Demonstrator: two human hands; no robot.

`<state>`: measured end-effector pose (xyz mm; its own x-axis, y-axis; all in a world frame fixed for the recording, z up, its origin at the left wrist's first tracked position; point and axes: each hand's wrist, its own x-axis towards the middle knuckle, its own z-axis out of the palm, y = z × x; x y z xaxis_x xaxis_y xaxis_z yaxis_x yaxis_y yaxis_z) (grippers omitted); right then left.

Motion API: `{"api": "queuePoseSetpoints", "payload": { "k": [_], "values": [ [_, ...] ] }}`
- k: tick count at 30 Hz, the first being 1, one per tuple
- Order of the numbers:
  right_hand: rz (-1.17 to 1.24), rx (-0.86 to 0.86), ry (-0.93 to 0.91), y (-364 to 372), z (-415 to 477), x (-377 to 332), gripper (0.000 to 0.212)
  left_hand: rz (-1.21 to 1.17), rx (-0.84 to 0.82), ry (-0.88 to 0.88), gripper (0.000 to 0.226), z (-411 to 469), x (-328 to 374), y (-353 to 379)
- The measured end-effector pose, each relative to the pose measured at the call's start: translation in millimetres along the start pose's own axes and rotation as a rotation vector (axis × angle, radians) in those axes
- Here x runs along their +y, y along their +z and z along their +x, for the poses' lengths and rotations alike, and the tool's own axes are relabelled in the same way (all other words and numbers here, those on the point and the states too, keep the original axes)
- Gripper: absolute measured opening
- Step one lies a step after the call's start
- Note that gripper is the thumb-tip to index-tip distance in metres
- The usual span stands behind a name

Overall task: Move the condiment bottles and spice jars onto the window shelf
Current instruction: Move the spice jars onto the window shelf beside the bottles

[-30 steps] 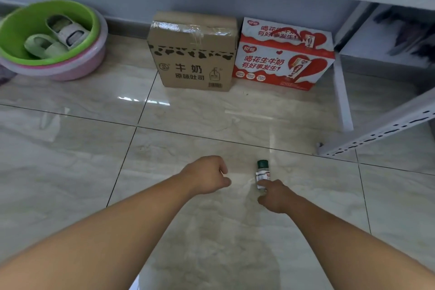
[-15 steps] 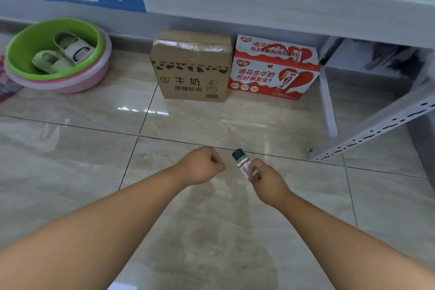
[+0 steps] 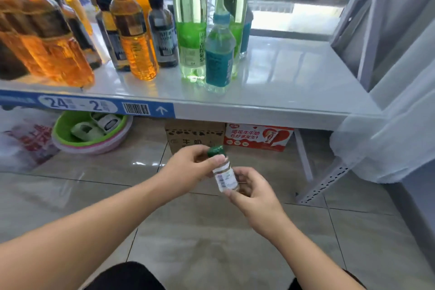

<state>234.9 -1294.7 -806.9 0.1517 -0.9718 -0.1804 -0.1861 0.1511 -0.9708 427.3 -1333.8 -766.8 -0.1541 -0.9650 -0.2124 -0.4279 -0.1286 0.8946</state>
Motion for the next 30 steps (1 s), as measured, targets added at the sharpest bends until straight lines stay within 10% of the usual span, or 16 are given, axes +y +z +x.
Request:
{"api": "queuePoseSetpoints", "payload": {
  "k": [10, 21, 30],
  "values": [
    [-0.070, 0.090, -0.198, -36.7, -46.2, -230.7, 0.026, 0.087, 0.094, 0.142, 0.049, -65.1, 231.0, -89.3],
    [-0.062, 0.169, -0.222, -101.8, -138.6, -530.8, 0.023, 0.228, 0.063, 0.228, 0.021, -152.1, 531.7, -194.8],
    [-0.148, 0.346, -0.281, -160.0, -175.2, -637.4, 0.022, 0.353, 0.047, 0.283, 0.005, -207.6, 616.7, -250.6]
  ]
}}
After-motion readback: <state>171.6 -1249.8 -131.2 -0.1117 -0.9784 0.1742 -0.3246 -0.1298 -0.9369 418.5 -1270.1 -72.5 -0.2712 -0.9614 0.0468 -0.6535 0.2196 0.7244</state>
